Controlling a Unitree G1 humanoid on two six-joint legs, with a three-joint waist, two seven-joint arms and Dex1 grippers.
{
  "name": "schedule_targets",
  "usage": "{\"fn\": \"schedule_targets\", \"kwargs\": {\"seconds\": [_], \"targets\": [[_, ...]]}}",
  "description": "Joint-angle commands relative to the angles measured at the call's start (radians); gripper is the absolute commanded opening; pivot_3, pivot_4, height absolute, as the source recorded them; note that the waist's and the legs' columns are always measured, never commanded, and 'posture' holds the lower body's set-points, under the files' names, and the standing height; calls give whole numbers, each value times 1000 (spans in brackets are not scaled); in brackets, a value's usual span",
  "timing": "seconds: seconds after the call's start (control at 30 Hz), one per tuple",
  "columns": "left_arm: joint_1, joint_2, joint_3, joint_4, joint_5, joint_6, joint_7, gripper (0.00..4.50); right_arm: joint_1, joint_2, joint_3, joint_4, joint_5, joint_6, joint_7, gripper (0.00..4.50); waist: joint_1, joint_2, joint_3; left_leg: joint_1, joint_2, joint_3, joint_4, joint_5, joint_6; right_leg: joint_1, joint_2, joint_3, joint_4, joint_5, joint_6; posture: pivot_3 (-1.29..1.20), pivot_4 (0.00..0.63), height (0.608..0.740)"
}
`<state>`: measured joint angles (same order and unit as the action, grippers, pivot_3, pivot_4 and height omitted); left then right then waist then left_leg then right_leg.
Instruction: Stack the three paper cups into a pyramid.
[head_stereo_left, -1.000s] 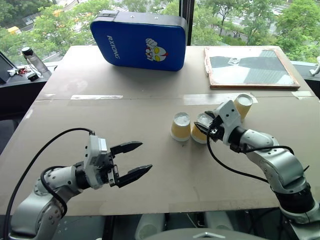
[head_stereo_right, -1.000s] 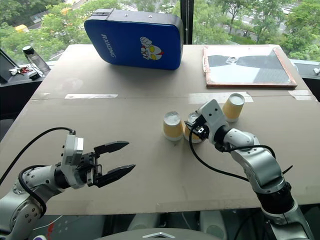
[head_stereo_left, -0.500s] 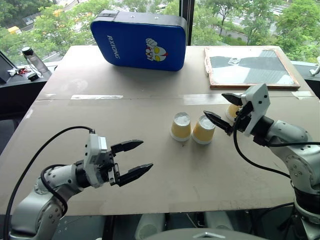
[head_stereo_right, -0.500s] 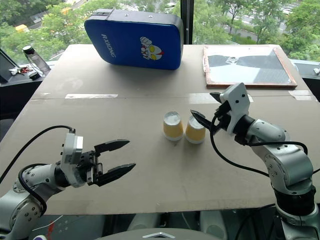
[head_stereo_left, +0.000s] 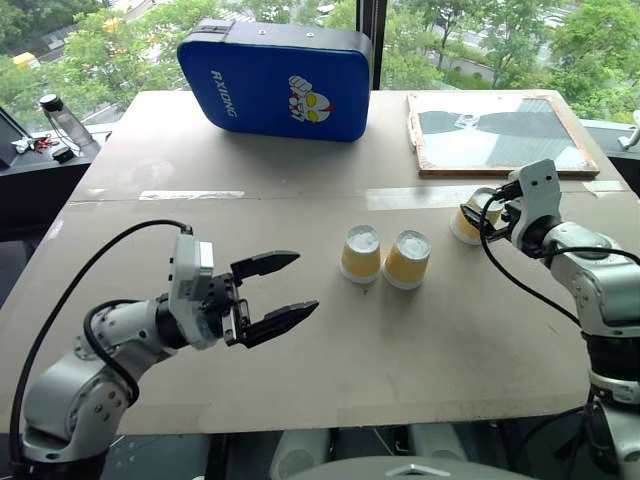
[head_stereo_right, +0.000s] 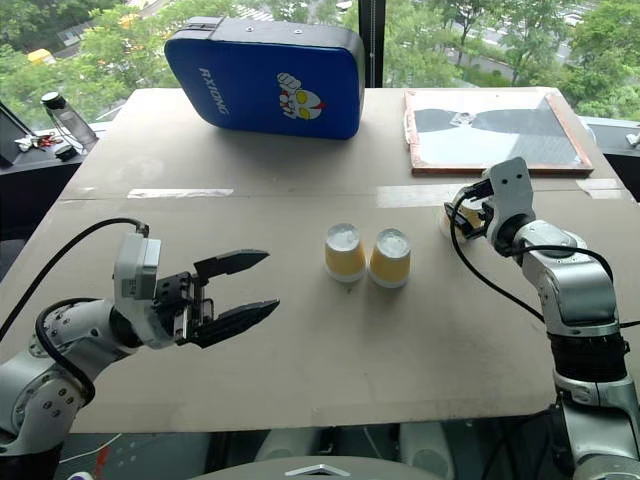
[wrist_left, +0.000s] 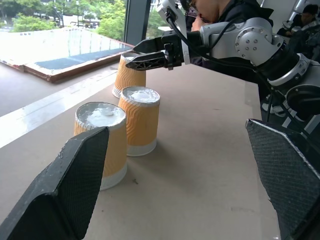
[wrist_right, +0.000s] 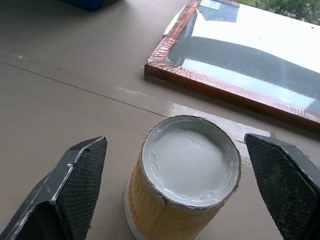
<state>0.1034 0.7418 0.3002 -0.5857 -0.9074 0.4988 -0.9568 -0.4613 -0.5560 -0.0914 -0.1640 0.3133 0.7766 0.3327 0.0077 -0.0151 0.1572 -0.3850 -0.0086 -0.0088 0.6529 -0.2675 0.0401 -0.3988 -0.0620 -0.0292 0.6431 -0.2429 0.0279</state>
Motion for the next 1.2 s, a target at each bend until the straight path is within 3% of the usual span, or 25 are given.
{"fn": "schedule_targets", "kwargs": {"seconds": [0.03, 0.27, 0.4, 0.47, 0.57, 0.7, 0.83, 1.0, 1.2], "targets": [[5, 22, 39, -60, -38, 8, 2, 4500, -32, 10, -42, 22, -1, -18, -5, 4344, 1, 0, 0, 0, 0, 0, 0, 0, 0, 0, 0, 0, 0, 0, 0, 0, 150, 740], [27, 26, 51, -72, -42, 8, 1, 4500, -56, 50, -73, 81, 25, -3, -5, 4344, 1, 0, 0, 0, 0, 0, 0, 0, 0, 0, 0, 0, 0, 0, 0, 0, 150, 740], [37, 21, 51, -74, -36, 3, 1, 4500, -60, 46, -67, 88, 11, -21, 1, 2533, 1, 0, 0, 0, 0, 0, 0, 0, 0, 0, 0, 0, 0, 0, 0, 0, 150, 740], [41, 18, 50, -72, -31, -1, 2, 4500, -60, 40, -62, 86, 7, -23, 9, 2234, 1, 0, 0, 0, 0, 0, 0, 0, 0, 0, 0, 0, 0, 0, 0, 0, 150, 740], [42, 12, 51, -63, -27, -4, 8, 4500, -62, 18, -58, 67, 3, -42, 41, 2234, 1, 1, 0, 0, 0, 0, 0, 0, 0, 0, 0, 1, 0, 0, 0, 0, 150, 740], [62, -34, 55, -27, 67, -81, 37, 4500, -164, -17, -120, -87, 208, 76, 173, 2234, -4, 5, 3, 0, 0, 1, 0, 0, 0, 0, 0, 1, 0, 0, 0, 0, 150, 740], [112, -36, 75, 9, 76, -122, -38, 4500, -248, -41, -88, -219, 363, 219, 238, 2234, -12, 5, 3, 0, 1, 0, -2, 0, 0, -1, 1, 0, 0, 0, 0, 0, 150, 740], [160, -1, 162, 65, -22, -83, -136, 4500, -304, -47, 3, -326, 441, 321, 248, 2234, -14, 4, 3, -1, 1, -2, -2, 0, 0, -1, 0, -2, 0, 0, 0, 0, 150, 740], [199, 3, 198, 91, -19, -85, -175, 4500, -303, -75, 86, -351, 421, 320, 259, 2234, -13, 4, 3, -5, -1, -1, 1, -1, 1, -4, -3, -2, -1, 0, 0, 0, 150, 740]]}}
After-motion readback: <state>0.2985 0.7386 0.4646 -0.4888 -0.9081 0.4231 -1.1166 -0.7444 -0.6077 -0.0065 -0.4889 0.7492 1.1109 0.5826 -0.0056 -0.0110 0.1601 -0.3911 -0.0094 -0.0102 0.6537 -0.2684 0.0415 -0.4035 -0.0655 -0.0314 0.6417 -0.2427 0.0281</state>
